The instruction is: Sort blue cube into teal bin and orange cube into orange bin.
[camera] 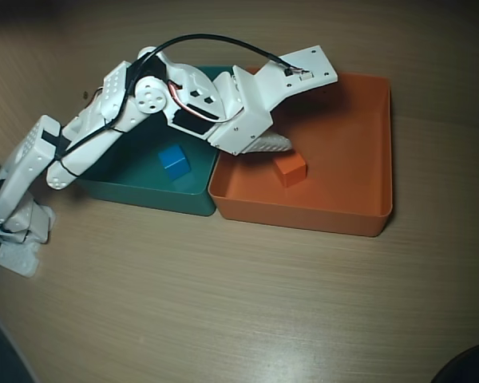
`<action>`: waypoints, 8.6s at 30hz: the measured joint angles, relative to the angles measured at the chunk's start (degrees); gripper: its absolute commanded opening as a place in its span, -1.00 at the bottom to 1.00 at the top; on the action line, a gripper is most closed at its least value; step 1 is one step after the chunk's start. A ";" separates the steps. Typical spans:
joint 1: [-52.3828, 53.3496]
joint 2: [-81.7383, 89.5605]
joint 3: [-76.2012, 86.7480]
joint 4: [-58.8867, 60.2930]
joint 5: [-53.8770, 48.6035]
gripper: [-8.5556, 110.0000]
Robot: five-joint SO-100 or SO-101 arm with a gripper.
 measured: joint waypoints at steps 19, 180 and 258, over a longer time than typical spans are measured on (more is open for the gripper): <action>0.88 2.64 4.22 0.18 0.00 -0.93; 27.42 162.69 178.77 4.39 -0.18 -0.91; 27.42 162.69 178.77 4.39 -0.18 -0.91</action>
